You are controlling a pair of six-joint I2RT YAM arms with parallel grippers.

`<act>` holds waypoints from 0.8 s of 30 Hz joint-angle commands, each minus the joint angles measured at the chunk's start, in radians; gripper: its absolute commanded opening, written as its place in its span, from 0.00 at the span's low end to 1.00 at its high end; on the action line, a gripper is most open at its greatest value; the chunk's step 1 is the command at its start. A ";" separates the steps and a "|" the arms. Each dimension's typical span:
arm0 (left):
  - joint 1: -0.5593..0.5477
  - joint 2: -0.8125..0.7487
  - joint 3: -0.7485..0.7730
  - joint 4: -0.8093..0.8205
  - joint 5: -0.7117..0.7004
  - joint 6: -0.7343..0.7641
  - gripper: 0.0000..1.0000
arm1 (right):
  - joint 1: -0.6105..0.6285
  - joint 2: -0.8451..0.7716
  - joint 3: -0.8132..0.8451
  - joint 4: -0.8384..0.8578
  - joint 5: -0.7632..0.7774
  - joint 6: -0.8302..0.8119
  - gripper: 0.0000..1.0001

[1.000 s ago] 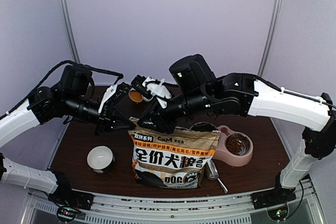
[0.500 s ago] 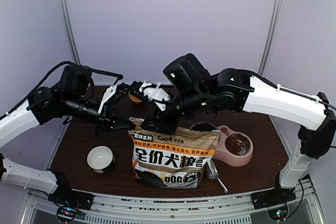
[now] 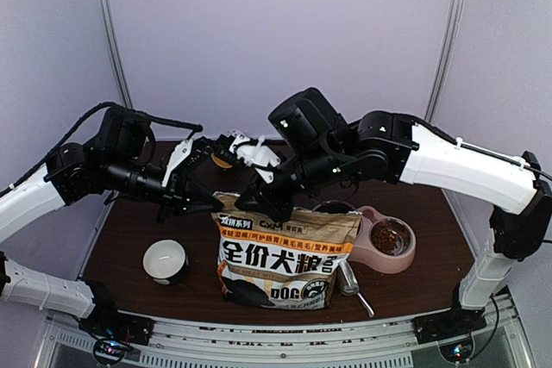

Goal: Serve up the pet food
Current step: Press the seal on the pet food bag.

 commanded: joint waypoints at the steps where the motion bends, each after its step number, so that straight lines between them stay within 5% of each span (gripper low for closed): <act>1: 0.002 -0.010 0.027 0.015 -0.010 -0.029 0.00 | -0.017 -0.051 -0.038 -0.095 0.069 -0.057 0.14; 6: 0.002 -0.010 0.030 0.015 -0.015 -0.029 0.00 | -0.023 -0.085 -0.086 -0.091 0.072 -0.051 0.13; 8: 0.001 -0.009 0.031 0.014 -0.017 -0.029 0.00 | -0.024 -0.090 -0.094 -0.091 0.073 -0.051 0.00; 16: 0.002 -0.014 0.031 0.012 -0.027 -0.031 0.00 | -0.028 -0.119 -0.119 -0.088 0.099 -0.053 0.00; 21: 0.002 -0.020 0.029 0.008 -0.035 -0.031 0.00 | -0.040 -0.155 -0.165 -0.100 0.116 -0.051 0.13; 24: 0.002 -0.022 0.030 0.008 -0.038 -0.031 0.00 | -0.045 -0.175 -0.189 -0.107 0.118 -0.050 0.06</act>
